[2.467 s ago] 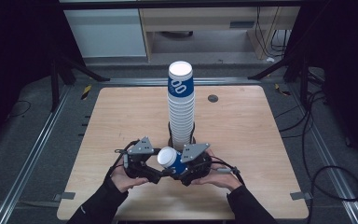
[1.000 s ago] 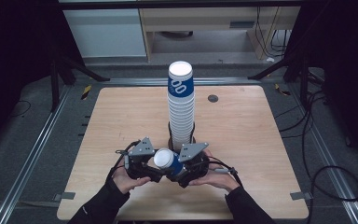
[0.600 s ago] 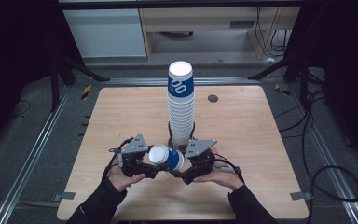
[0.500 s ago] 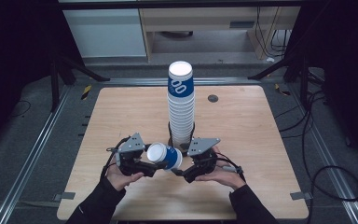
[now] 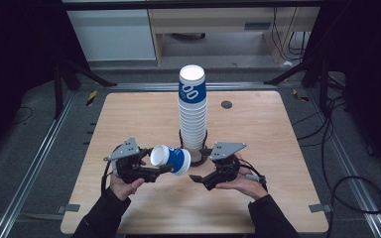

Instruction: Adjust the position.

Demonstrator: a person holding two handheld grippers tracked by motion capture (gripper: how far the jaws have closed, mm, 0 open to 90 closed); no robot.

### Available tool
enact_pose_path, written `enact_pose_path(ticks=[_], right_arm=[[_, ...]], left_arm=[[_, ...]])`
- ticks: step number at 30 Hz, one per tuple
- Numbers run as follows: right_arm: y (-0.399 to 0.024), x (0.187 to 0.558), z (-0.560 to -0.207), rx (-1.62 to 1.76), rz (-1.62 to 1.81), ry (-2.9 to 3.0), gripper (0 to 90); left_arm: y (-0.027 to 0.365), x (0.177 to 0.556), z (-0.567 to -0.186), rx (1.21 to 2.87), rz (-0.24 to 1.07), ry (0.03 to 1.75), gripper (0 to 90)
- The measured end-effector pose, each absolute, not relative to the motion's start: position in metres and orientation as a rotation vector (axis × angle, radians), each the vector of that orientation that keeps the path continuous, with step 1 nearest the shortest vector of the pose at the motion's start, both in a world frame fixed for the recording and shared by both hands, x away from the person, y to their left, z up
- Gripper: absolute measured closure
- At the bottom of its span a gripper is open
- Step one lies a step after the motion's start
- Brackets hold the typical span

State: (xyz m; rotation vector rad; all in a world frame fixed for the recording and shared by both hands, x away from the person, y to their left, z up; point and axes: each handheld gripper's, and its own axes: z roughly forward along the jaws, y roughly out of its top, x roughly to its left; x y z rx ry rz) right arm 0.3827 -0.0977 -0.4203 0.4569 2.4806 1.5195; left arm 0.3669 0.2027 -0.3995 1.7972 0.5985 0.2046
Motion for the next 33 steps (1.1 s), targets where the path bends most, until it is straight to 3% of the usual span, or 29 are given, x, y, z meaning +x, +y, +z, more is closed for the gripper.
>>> enact_pose_path(ticks=[33], right_arm=[[-0.084, 0.381, -0.435, 0.403, 1.669, 2.601, 6.9]], left_arm=[[0.177, 0.357, -0.415, 1.784, 0.053, 0.434, 25.8]])
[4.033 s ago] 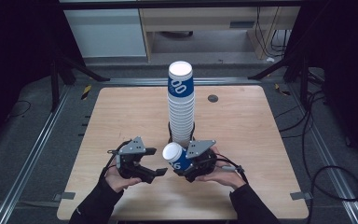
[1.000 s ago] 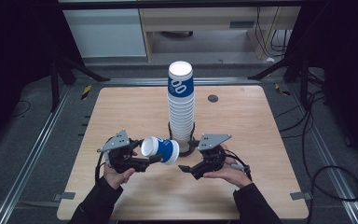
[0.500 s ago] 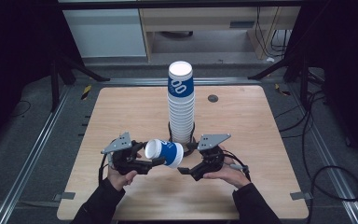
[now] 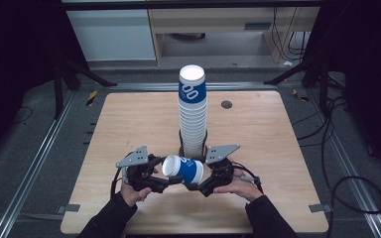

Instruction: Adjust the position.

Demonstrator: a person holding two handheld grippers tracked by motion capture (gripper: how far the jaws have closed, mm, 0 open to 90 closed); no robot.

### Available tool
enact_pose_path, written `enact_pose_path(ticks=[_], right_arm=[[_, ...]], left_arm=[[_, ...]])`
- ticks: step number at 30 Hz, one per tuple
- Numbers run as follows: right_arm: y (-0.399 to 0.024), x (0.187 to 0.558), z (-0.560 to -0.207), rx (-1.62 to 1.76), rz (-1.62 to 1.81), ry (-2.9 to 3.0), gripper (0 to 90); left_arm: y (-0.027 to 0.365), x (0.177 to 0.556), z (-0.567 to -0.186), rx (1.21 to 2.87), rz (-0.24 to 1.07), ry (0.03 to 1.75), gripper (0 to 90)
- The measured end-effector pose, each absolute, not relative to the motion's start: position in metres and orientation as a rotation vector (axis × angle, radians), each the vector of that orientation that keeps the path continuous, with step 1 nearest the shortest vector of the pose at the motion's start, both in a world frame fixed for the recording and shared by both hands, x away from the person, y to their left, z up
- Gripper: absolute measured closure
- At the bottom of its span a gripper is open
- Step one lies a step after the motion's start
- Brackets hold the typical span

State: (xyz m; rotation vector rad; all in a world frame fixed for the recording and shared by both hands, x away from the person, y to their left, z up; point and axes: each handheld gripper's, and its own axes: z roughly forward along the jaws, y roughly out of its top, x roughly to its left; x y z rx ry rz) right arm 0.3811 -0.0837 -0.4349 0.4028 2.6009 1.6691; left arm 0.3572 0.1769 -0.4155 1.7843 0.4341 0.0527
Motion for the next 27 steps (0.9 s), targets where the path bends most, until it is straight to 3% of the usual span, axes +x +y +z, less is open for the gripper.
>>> enact_pose_path(ticks=[15, 18, 27], right_arm=[[-0.081, 0.381, -0.442, 0.362, 1.680, 2.641, 14.3], [-0.082, 0.382, -0.442, 0.372, 1.678, 2.640, 14.8], [-0.094, 0.385, -0.437, 0.391, 1.645, 2.609, 15.1]], left_arm=[[0.174, 0.361, -0.419, 1.808, 0.011, 0.444, 25.2], [0.173, 0.362, -0.419, 1.819, 0.017, 0.458, 20.1], [0.180, 0.363, -0.413, 1.850, 0.045, 0.466, 15.9]])
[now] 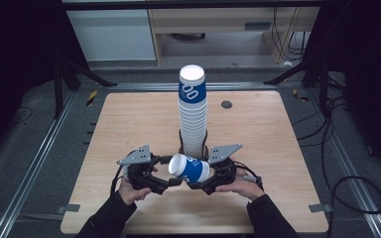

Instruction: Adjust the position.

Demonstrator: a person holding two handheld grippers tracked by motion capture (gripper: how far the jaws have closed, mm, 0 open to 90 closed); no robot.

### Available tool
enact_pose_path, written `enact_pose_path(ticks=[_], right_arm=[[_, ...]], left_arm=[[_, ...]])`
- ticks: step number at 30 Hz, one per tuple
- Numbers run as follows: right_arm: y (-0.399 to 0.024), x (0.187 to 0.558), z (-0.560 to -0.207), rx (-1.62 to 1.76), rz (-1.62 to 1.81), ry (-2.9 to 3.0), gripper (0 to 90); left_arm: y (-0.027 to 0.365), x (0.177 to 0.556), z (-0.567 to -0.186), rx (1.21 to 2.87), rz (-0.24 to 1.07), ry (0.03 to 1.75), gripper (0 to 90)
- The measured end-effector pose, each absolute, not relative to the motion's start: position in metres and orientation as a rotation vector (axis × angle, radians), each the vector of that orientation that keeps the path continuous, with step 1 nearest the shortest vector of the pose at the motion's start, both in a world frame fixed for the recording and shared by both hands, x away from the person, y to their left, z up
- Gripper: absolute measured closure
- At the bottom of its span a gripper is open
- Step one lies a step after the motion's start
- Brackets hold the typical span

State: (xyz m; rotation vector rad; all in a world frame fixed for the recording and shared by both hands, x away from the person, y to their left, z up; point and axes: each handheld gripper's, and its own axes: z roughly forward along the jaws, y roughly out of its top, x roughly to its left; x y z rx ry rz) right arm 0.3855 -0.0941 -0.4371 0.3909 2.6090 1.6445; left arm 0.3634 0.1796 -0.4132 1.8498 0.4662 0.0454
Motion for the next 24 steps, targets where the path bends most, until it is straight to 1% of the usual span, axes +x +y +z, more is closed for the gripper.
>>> enact_pose_path(ticks=[2, 4, 10, 24], right_arm=[[-0.097, 0.386, -0.435, 0.398, 1.630, 2.594, 15.1], [-0.101, 0.387, -0.434, 0.403, 1.601, 2.588, 15.0], [-0.097, 0.385, -0.437, 0.364, 1.477, 2.617, 14.8], [-0.076, 0.378, -0.451, 0.255, 1.276, 2.720, 14.8]], left_arm=[[0.182, 0.364, -0.414, 1.871, 0.061, 0.478, 15.7], [0.183, 0.367, -0.418, 1.943, 0.057, 0.492, 15.0], [0.178, 0.367, -0.428, 2.043, 0.041, 0.488, 13.6], [0.168, 0.364, -0.432, 2.106, 0.003, 0.471, 14.8]])
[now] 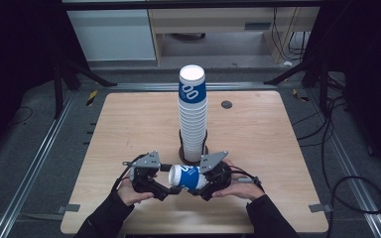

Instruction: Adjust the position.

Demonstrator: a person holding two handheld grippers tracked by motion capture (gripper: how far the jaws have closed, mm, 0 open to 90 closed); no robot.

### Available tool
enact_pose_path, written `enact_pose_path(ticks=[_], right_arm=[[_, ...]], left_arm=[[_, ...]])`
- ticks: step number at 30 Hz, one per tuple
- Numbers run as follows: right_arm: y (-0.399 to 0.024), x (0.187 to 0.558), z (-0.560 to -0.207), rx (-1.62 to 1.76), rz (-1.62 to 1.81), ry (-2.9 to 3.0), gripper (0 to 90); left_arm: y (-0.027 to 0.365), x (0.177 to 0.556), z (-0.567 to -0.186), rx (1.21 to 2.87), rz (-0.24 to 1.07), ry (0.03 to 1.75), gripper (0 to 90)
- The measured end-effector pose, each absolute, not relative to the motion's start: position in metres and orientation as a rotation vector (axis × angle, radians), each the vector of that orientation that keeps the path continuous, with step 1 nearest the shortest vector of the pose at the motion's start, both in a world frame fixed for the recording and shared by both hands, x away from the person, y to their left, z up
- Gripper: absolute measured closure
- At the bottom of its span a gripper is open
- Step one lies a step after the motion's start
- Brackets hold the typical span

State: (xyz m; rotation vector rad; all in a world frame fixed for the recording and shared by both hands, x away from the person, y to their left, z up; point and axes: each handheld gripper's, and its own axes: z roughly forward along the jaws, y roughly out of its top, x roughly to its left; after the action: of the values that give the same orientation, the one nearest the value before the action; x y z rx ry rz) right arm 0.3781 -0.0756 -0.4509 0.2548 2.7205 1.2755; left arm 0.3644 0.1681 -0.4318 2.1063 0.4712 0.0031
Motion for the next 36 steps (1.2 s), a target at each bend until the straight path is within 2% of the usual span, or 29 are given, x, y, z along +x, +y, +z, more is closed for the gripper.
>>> enact_pose_path(ticks=[5, 9, 11, 24, 36], right_arm=[[-0.069, 0.375, -0.453, 0.213, 1.247, 2.738, 14.8], [-0.066, 0.373, -0.454, 0.199, 1.223, 2.748, 14.8], [-0.066, 0.373, -0.455, 0.192, 1.216, 2.753, 14.7], [-0.068, 0.373, -0.452, 0.218, 1.277, 2.742, 7.8], [-0.090, 0.380, -0.436, 0.313, 1.392, 2.649, 7.1]], left_arm=[[0.165, 0.364, -0.434, 2.133, -0.009, 0.470, 16.3], [0.165, 0.364, -0.434, 2.133, -0.015, 0.465, 23.8], [0.165, 0.364, -0.434, 2.140, -0.022, 0.460, 24.4], [0.170, 0.363, -0.430, 2.113, -0.011, 0.449, 26.3], [0.191, 0.370, -0.424, 2.048, 0.045, 0.493, 26.3]])
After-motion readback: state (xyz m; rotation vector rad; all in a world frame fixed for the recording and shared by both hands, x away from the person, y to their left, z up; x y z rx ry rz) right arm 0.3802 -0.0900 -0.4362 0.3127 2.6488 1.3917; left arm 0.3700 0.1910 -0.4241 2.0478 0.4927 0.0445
